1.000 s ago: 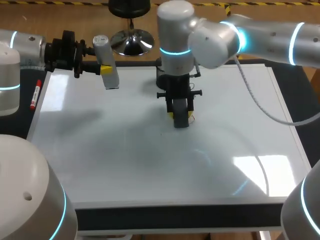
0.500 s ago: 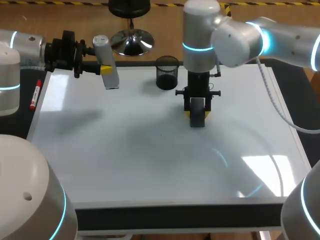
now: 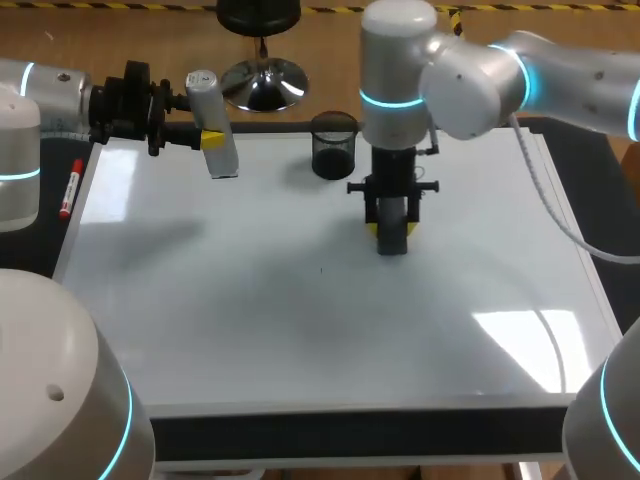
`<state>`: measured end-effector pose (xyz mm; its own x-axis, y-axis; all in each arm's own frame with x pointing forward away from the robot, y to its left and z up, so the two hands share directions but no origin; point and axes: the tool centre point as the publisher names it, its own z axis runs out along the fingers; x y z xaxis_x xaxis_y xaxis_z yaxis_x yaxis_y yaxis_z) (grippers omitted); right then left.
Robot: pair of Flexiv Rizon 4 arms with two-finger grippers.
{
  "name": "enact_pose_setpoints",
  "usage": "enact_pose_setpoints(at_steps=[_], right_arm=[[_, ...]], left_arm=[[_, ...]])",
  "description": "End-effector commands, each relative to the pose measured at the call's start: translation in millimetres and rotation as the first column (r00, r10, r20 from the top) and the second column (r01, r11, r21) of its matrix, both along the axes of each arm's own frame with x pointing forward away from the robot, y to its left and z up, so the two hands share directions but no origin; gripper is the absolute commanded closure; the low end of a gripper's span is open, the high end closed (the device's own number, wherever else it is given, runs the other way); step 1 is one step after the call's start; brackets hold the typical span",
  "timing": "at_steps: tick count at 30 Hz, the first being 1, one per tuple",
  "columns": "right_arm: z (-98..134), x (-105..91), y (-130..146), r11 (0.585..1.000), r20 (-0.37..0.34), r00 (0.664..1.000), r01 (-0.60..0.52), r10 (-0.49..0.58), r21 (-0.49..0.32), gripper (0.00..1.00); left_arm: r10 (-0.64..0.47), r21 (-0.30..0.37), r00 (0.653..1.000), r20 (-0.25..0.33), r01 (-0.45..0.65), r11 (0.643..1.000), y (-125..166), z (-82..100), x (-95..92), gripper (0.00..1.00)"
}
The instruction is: Pick up the inspection probe, press it on each red-marked spot on the whiteboard one by one, put down the probe, pick up the eraser, and wipe off all the red marks.
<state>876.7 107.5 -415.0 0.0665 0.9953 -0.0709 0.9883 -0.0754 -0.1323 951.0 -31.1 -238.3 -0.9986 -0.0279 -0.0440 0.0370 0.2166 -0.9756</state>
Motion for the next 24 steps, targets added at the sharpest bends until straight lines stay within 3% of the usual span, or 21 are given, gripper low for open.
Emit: enact_pose_setpoints(at_steps=[1,11,24], right_arm=[[8,5.9,24,0.998,0.009,0.999,-0.036,0.037,-0.060,1.00],[2,11.6,59,0.992,0.029,0.994,-0.102,0.104,-0.074,1.00],[-21,14.6,57,0.991,0.038,0.991,-0.123,0.125,-0.049,1.00]], left_arm=[[-0.004,-0.001,1.000,0.000,0.004,1.000,0,0.5,1.5,1.00],[-0.004,-0.001,1.000,0.000,0.004,1.000,0,0.5,1.5,1.00],[-0.004,-0.001,1.000,0.000,0.004,1.000,0,0.5,1.5,1.00]])
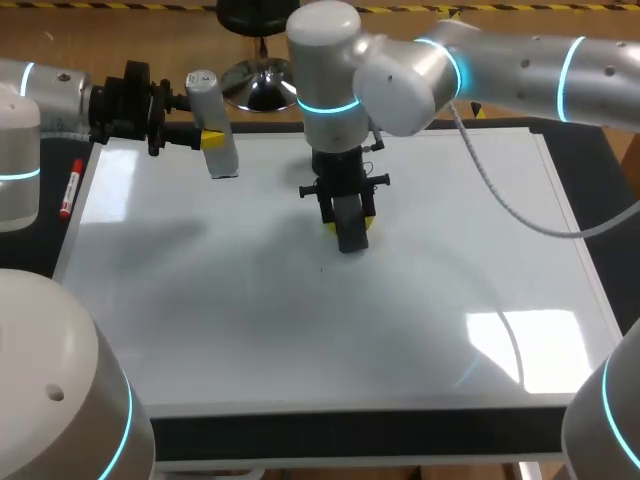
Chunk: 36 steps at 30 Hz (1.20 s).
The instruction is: Pick up the inspection probe, press it on each red-marked spot on the whiteboard one by one, put down the probe, pick up the eraser, and wipe off all the red marks.
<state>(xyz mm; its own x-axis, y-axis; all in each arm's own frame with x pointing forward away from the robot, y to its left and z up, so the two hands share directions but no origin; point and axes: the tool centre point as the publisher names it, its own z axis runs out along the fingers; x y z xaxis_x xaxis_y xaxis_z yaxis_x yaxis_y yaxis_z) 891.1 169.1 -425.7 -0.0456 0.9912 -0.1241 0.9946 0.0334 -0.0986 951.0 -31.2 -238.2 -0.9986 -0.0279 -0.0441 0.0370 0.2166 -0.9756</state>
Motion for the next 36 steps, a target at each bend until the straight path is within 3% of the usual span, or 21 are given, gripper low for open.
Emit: enact_pose_setpoints(at_steps=[1,23,36], right_arm=[[-11,0.0,-6,1.000,0.007,1.000,-0.001,0.001,0.006,1.00],[-33,-21.6,-54,0.998,0.004,0.998,0.064,-0.064,0.026,1.00],[-50,-50.4,-95,0.989,-0.021,0.991,0.135,-0.134,0.051,1.00]], left_arm=[[-0.004,-0.001,1.000,0.000,0.004,1.000,0,0.5,1.4,1.00],[-0.004,-0.001,1.000,0.000,0.004,1.000,0,0.5,1.4,1.00],[-0.004,-0.001,1.000,0.000,0.004,1.000,0,0.5,1.4,1.00]])
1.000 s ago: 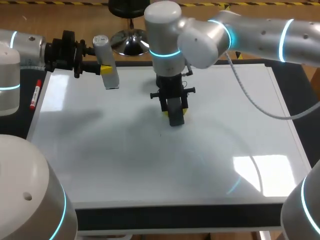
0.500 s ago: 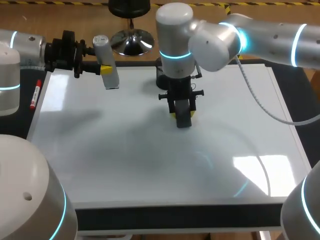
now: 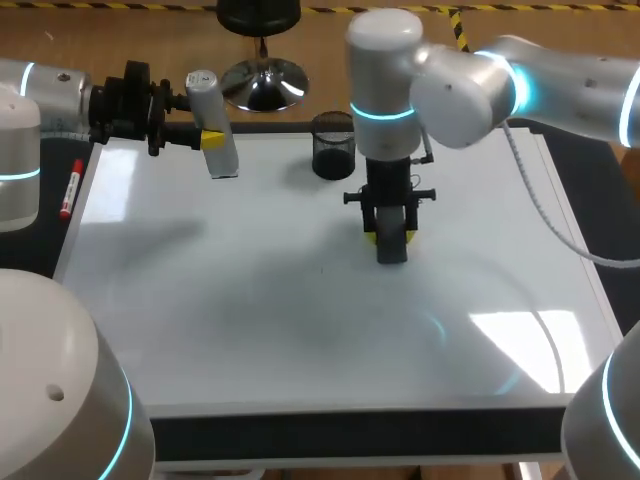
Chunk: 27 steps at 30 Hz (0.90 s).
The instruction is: Pick up the inspection probe, press it on each red-marked spot on the whiteboard one by one, put down the probe, pick up the eraser, and wipe off all the red marks.
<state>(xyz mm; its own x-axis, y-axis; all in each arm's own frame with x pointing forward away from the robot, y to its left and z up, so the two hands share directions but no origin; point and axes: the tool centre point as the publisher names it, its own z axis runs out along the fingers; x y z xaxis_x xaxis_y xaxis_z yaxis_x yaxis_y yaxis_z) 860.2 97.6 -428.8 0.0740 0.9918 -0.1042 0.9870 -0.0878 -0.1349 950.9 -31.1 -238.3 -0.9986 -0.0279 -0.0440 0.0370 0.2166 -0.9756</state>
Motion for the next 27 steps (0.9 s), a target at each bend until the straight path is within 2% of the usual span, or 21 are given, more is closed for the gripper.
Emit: enact_pose_setpoints(at_steps=[1,9,14,20,24,27], right_arm=[[-46,-22.5,-25,0.999,0.023,1.000,0.013,-0.014,0.032,1.00],[-38,-47.2,-41,0.998,0.031,0.998,0.056,-0.057,0.030,1.00],[-29,-57.1,-47,0.999,0.040,0.998,0.047,-0.048,0.017,1.00],[-21,-62.3,-54,0.998,0.047,0.997,0.069,-0.069,-0.010,1.00],[-10,-63.2,-55,0.996,0.095,0.993,0.076,-0.073,-0.036,1.00],[-10,-63.2,-55,0.996,0.095,0.993,0.076,-0.073,-0.036,1.00]], left_arm=[[-0.004,-0.001,1.000,0.000,0.004,1.000,0,0.5,1.5,1.00],[-0.004,-0.001,1.000,0.000,0.004,1.000,0,0.5,1.5,1.00],[-0.004,-0.001,1.000,0.000,0.004,1.000,0,0.5,1.5,1.00],[-0.004,-0.001,1.000,0.000,0.004,1.000,0,0.5,1.5,1.00],[-0.004,-0.001,1.000,0.000,0.004,1.000,0,0.5,1.5,1.00],[-0.004,-0.001,1.000,0.000,0.004,1.000,0,0.5,1.5,1.00]])
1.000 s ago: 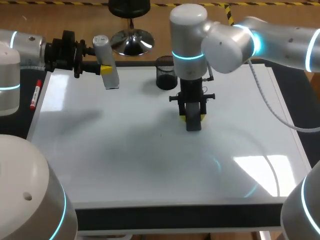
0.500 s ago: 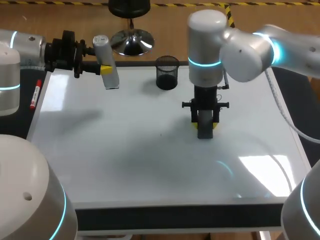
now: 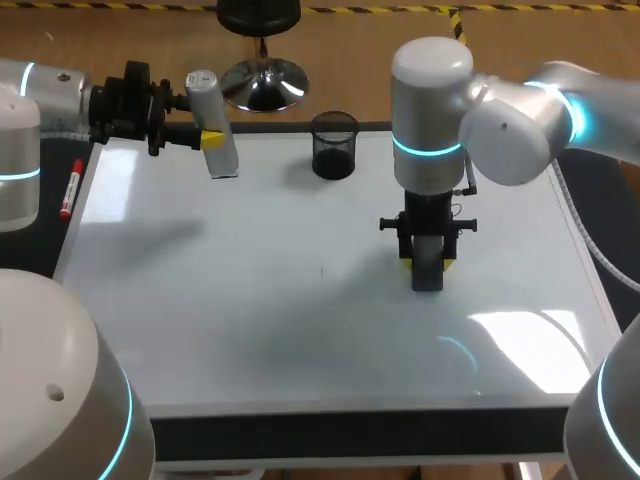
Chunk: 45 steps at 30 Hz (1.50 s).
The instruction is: Pick up the inspection probe, press it on each red-marked spot on the whiteboard one by one, put down the probe, pick up the eraser, and wipe off all the red marks.
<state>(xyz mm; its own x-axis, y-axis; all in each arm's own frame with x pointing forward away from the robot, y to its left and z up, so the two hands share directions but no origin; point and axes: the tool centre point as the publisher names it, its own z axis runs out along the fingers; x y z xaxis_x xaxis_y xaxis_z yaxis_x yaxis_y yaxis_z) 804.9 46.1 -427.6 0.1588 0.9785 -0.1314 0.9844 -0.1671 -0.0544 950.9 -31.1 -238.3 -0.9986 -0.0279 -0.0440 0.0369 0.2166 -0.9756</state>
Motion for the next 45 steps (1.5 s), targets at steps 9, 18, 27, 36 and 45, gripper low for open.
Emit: enact_pose_setpoints(at_steps=[9,18,27,36,45], right_arm=[[-11,-7.9,-4,1.000,0.017,1.000,-0.002,0.002,-0.004,1.00],[9,-4.7,4,0.999,0.031,0.999,-0.034,0.034,-0.018,1.00],[32,-8.8,-9,0.997,0.065,0.994,-0.083,0.083,-0.004,1.00],[40,-11.9,-49,0.992,0.116,0.989,-0.104,0.096,0.065,1.00],[42,-5.6,-90,0.985,0.091,0.990,-0.119,0.108,0.127,1.00]], left_arm=[[-0.004,-0.001,1.000,0.000,0.004,1.000,0,0.6,1.5,1.00],[-0.004,-0.001,1.000,0.000,0.004,1.000,0,0.6,1.5,1.00],[-0.004,-0.001,1.000,0.000,0.004,1.000,0,0.6,1.5,1.00],[-0.004,-0.001,1.000,0.000,0.004,1.000,0,0.6,1.5,1.00],[-0.004,-0.001,1.000,0.000,0.004,1.000,0,0.6,1.5,1.00]])
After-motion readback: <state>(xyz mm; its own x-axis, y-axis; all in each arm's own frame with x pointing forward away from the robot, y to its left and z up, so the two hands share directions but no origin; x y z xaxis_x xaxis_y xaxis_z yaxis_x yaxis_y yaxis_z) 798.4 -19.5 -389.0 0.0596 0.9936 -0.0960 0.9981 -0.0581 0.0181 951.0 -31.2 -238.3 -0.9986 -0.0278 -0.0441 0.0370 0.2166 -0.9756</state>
